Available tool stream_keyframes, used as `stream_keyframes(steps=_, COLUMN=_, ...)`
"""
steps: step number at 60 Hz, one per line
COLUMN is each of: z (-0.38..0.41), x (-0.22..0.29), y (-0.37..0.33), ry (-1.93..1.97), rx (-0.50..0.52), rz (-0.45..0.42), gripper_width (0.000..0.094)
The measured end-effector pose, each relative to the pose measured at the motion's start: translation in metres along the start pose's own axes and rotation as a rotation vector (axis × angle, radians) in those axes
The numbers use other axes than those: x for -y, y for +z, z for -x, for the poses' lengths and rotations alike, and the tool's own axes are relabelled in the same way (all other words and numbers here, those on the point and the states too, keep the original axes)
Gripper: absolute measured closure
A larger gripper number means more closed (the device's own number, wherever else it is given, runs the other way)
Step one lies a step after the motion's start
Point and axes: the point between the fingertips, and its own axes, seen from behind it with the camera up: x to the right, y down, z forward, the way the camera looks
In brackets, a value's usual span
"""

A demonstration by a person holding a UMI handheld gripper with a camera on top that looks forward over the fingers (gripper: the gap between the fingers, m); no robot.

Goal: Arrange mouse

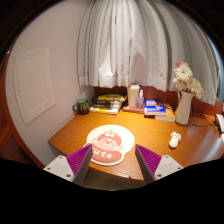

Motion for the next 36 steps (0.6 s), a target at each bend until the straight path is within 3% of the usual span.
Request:
stream_keyframes(steps=5, z=-0.028, x=-0.036, y=0.007, ry=0.024, rx=-0.044, rz=0.065, gripper_width=0.0080)
stream_keyframes(steps=6, z=-0.020, x=-0.012, y=-0.005, ry=0.026, rx=-0.049, rz=0.069, gripper_width=0.0080)
stream_keyframes(steps=11, z=-0.052, x=-0.025, y=-0.004, ry=0.068, rx=-0.096, rz=0.114, gripper_width=0.0075)
stream_keyframes(steps=16, z=-0.114, x=-0.081, y=0.023, ry=0.091, rx=-0.160, rz=0.130, gripper_width=0.0076)
stream_keyframes(steps=36, z=-0.268, x=-0.082, y=0.077, ry=0.171, rx=-0.322, rz=0.188, gripper_width=0.0082)
